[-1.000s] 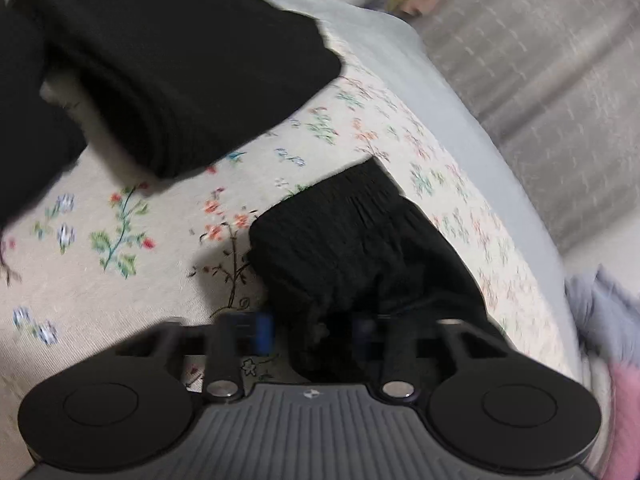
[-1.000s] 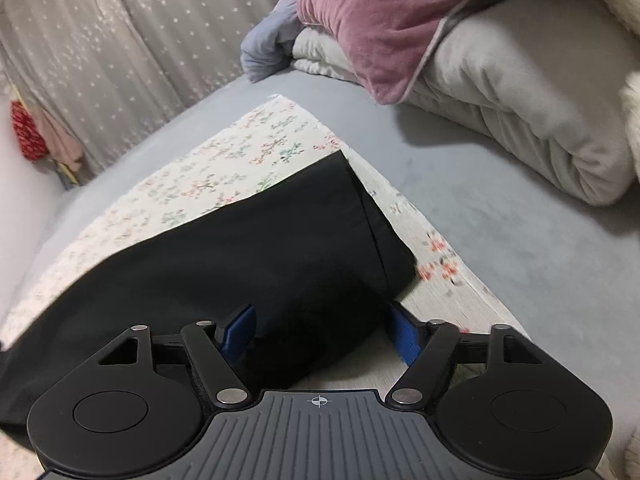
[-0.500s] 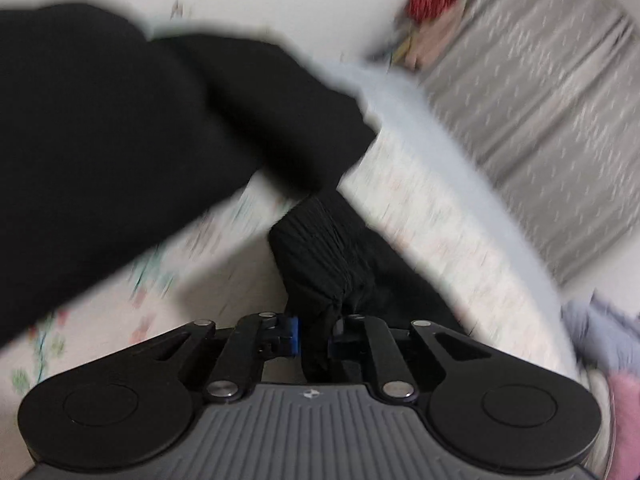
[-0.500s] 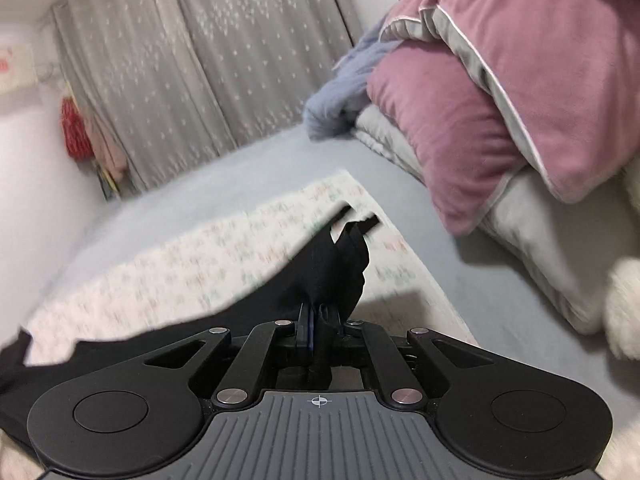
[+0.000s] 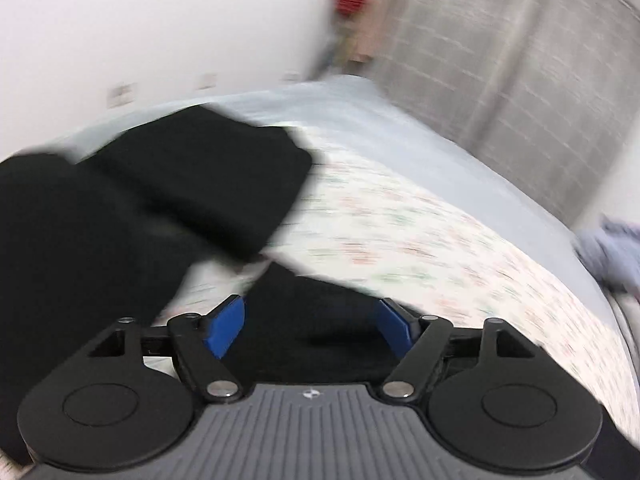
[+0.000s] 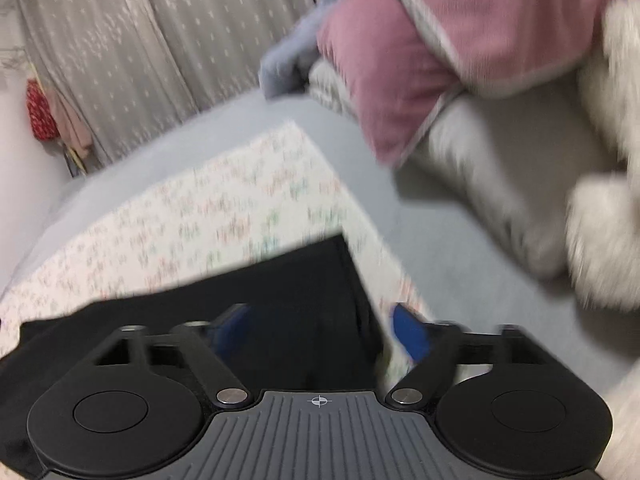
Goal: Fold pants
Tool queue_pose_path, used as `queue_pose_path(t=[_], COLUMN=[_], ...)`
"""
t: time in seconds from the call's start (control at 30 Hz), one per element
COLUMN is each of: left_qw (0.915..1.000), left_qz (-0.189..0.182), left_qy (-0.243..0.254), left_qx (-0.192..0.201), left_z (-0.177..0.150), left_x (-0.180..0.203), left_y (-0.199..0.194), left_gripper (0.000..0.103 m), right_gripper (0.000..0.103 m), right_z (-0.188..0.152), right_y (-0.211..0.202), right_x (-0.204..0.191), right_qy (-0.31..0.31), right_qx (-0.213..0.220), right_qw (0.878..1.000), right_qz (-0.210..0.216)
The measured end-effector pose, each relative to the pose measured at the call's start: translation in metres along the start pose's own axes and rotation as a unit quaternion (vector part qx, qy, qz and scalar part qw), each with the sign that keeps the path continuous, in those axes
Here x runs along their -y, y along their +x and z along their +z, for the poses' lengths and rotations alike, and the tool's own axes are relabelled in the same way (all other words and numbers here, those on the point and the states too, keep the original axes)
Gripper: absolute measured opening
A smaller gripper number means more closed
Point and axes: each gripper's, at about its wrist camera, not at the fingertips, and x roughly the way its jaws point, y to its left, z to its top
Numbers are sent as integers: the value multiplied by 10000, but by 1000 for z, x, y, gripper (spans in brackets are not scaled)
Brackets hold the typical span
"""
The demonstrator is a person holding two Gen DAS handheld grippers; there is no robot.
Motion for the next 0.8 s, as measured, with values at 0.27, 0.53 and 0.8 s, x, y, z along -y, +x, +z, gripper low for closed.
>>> queue_pose_path(t=[0.27, 0.53, 0.8], left_qw=[9567, 9225, 9242], left_qz=[-2066, -1946, -1603], left_qy=[1628, 2928, 3196], left_qx=[-1248, -1594, -1341], left_z=[-15, -43, -40], left_x=[174, 243, 257], left_y=[108, 158, 162], left_gripper=[100, 78, 20], right_gripper=[81, 29, 0], right_z=[8, -14, -20], right_y=[59, 71, 73], right_x=[-20, -23, -30], right_qy=[-449, -884, -1212], right_qx=[-551, -600, -433], right_qw=[9975, 9942, 9913], right_qz=[69, -88, -280])
